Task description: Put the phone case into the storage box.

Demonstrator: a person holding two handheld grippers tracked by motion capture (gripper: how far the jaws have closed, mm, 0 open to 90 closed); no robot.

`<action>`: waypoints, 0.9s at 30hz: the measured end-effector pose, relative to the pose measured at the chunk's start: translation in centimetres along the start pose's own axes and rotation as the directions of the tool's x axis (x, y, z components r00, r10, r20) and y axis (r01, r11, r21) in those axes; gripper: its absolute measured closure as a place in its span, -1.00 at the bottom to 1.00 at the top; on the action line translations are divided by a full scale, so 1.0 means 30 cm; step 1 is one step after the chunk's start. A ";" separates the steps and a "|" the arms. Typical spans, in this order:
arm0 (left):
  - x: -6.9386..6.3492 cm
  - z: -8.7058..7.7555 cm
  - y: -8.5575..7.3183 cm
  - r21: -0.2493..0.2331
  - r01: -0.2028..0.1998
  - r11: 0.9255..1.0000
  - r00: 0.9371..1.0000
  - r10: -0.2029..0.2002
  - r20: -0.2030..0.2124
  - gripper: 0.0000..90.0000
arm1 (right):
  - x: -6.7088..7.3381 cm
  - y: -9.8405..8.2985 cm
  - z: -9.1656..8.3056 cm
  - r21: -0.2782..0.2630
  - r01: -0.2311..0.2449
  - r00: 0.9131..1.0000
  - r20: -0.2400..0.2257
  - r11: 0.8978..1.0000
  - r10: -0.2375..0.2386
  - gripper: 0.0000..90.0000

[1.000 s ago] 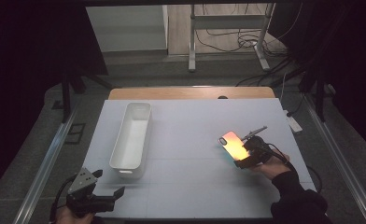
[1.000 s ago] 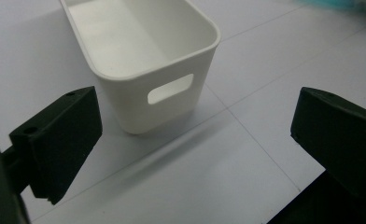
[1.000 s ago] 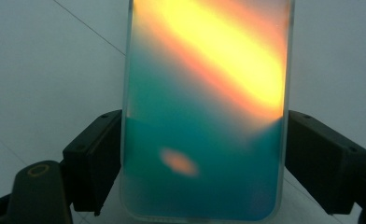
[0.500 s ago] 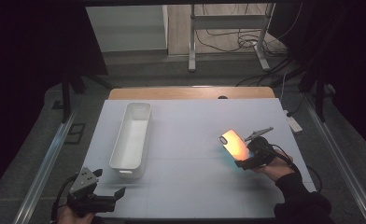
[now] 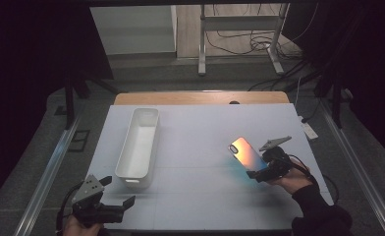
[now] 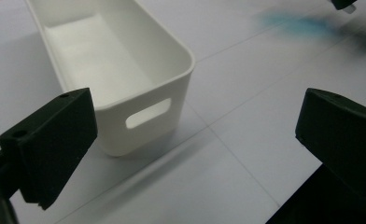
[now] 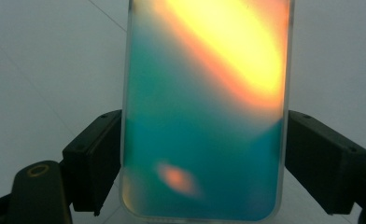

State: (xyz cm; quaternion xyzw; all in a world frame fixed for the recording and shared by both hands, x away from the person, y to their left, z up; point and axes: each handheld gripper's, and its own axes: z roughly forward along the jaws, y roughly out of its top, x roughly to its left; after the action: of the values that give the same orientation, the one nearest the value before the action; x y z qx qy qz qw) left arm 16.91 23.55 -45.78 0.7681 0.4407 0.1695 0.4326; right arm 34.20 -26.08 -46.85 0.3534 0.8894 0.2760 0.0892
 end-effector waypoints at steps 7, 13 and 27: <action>-0.018 0.012 0.032 -0.014 -0.022 1.000 0.999 0.022 0.031 -1.00 | 0.001 -0.006 -0.023 -0.032 -0.004 1.000 -0.022 0.999 0.004 -0.62; -0.029 0.036 0.052 -0.029 -0.040 0.999 0.998 0.042 0.053 -1.00 | 0.003 -0.010 -0.040 -0.056 -0.003 0.999 -0.032 0.998 0.001 -0.62; -0.064 0.098 0.112 -0.052 -0.083 0.995 0.989 0.089 0.114 -1.00 | 0.012 -0.016 -0.085 -0.115 0.003 0.998 -0.062 0.993 -0.010 -0.62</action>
State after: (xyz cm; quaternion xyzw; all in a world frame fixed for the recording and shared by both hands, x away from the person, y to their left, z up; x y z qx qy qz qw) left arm 19.51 19.64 -44.50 0.7845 0.3771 0.1533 0.4678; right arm 32.75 -27.21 -44.99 0.3359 0.8756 0.3372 0.0823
